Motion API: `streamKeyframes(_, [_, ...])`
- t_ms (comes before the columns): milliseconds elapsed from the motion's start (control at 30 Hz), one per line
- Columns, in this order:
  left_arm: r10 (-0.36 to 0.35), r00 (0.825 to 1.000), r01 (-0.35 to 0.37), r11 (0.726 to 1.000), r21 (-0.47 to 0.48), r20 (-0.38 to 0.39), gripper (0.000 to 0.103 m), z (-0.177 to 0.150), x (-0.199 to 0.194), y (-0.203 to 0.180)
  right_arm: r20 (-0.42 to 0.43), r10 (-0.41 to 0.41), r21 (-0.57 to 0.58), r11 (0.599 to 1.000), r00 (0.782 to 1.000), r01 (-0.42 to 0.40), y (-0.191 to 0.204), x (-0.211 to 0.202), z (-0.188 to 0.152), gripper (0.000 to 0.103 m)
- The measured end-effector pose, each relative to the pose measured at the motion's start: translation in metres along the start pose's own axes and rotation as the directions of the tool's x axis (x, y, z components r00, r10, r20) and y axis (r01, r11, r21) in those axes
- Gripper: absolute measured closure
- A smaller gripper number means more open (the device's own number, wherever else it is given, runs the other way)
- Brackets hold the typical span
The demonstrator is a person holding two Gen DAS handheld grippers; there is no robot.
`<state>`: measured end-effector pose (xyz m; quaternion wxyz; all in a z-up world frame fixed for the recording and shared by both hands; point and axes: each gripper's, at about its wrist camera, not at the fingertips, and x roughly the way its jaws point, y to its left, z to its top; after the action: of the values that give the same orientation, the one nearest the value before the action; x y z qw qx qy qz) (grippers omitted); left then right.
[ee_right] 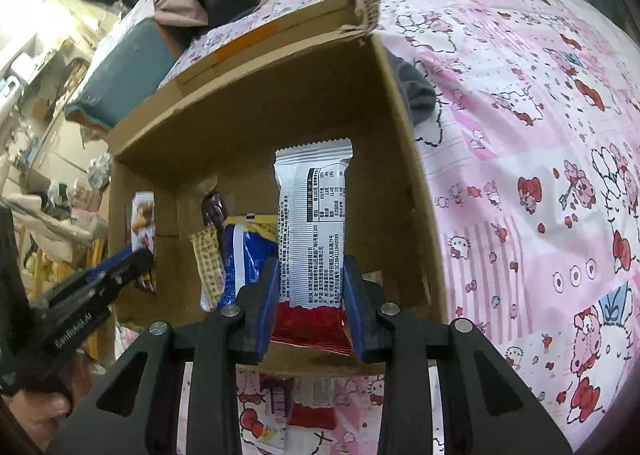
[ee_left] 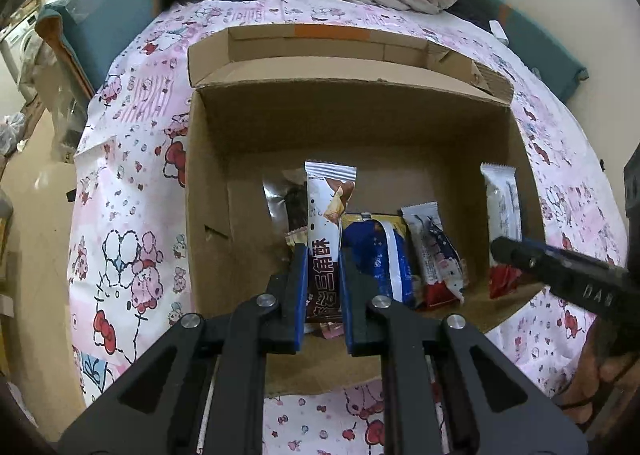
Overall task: Organize snacks
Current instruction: 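Lower both bars into the box and open both tools, then move the right tool to the snacks and grasp another white red-ended bar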
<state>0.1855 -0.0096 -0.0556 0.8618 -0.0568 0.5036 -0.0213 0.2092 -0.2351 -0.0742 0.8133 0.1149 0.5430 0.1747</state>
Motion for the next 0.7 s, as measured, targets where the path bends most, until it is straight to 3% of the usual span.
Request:
streamKeyframes(233, [-0.002,0.999,0.002,1.0,0.001,0.033,0.09,0.002,-0.002,0.003,-0.042,0.014,0.027,1.0,0.999,-0.013,-0.005,0.009,-0.005,0.069])
streamKeyframes(400, [-0.005,1.0,0.005,1.0,-0.014,0.017,0.081,-0.002,-0.001,0.007,-0.017,0.026,0.019,0.999,1.0,-0.026,-0.001,0.002,-0.004,0.068])
streamKeyframes(433, [-0.01,1.0,0.011,1.0,-0.019,0.014,0.077,-0.003,-0.002,0.007,-0.015,0.036,0.023,0.999,0.999,-0.036,-0.001,0.0,-0.004,0.067])
streamKeyframes(467, [-0.021,1.0,0.022,1.0,-0.021,0.015,0.069,-0.003,-0.003,0.007,-0.013,0.043,0.024,0.999,0.999,-0.043,0.0,-0.001,-0.005,0.061])
streamKeyframes(500, [-0.026,1.0,0.026,1.0,-0.017,0.017,0.063,-0.003,-0.004,0.006,-0.01,0.052,0.021,0.998,0.999,-0.052,0.0,-0.002,-0.005,0.044])
streamKeyframes(567, [-0.008,1.0,0.008,1.0,-0.016,0.021,0.032,-0.003,-0.006,0.004,0.007,0.061,0.021,0.998,0.998,-0.061,-0.002,-0.003,-0.005,0.028])
streamKeyframes(633, [-0.006,0.999,0.007,0.999,-0.032,0.038,0.02,-0.003,-0.01,0.006,0.014,0.068,0.032,0.997,0.998,-0.068,-0.004,-0.003,-0.002,0.028])
streamKeyframes(700, [-0.02,0.999,0.021,0.999,-0.037,0.044,0.019,-0.002,-0.012,0.007,0.024,0.092,0.053,0.994,0.995,-0.093,-0.006,-0.006,-0.002,0.028])
